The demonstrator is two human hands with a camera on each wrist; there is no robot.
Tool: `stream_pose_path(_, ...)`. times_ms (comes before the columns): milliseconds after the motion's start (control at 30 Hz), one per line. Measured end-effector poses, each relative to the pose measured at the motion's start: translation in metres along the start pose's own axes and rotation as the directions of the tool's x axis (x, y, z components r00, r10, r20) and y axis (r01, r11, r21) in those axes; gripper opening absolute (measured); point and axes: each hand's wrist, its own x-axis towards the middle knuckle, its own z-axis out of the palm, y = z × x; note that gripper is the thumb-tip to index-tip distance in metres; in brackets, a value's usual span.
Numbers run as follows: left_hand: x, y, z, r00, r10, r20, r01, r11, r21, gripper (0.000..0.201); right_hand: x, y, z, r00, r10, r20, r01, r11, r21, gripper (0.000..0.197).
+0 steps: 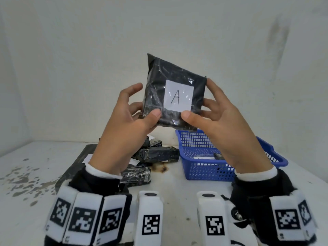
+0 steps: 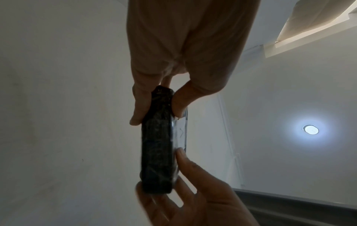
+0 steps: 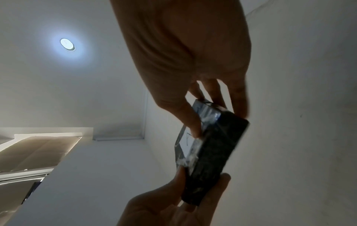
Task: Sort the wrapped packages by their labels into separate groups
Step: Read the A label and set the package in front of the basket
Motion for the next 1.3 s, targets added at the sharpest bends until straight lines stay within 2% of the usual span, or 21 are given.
stream_pose_path(167, 0.0, -0.004, 0.003, 1.0, 0.014, 0.023, -0.016, 0.996, 0.088, 0.057, -0.001, -0.002, -0.001, 0.997, -0.071, 0.009, 0.071, 0.997, 0.001, 0.085)
stream_pose_path(300, 0.0, -0.003, 0.002, 0.999, 0.039, 0.007, -0.04, 0.981, 0.191, 0.062, -0.003, -0.004, 0.002, 0.994, -0.114, -0.002, 0.113, 0.991, -0.073, 0.087)
stream_pose_path(533, -0.001, 0.0, 0.001, 1.0, 0.022, -0.011, -0.02, 0.988, 0.152, 0.054, -0.003, -0.004, 0.007, 0.993, -0.108, -0.053, 0.104, 0.992, -0.078, 0.091)
stream_pose_path(767, 0.001, 0.003, -0.004, 0.999, -0.028, -0.018, 0.029, 0.995, 0.094, 0.036, -0.002, -0.006, -0.001, 0.998, -0.055, 0.015, 0.056, 0.997, -0.044, 0.077)
stream_pose_path(900, 0.0, 0.006, -0.007, 0.999, -0.028, -0.022, 0.031, 0.989, 0.147, 0.03, -0.002, -0.007, -0.005, 0.999, -0.04, 0.032, 0.04, 0.999, 0.016, 0.068)
stream_pose_path(1133, 0.0, 0.002, -0.005, 0.997, -0.021, -0.08, 0.035, 0.983, 0.178, 0.034, -0.004, -0.007, -0.003, 0.999, -0.044, -0.015, 0.043, 0.998, -0.035, 0.058)
stream_pose_path(1300, -0.001, 0.002, -0.001, 0.996, -0.002, -0.086, 0.021, 0.974, 0.226, 0.053, -0.003, -0.004, 0.001, 0.999, -0.025, -0.046, 0.023, 0.998, -0.051, 0.059)
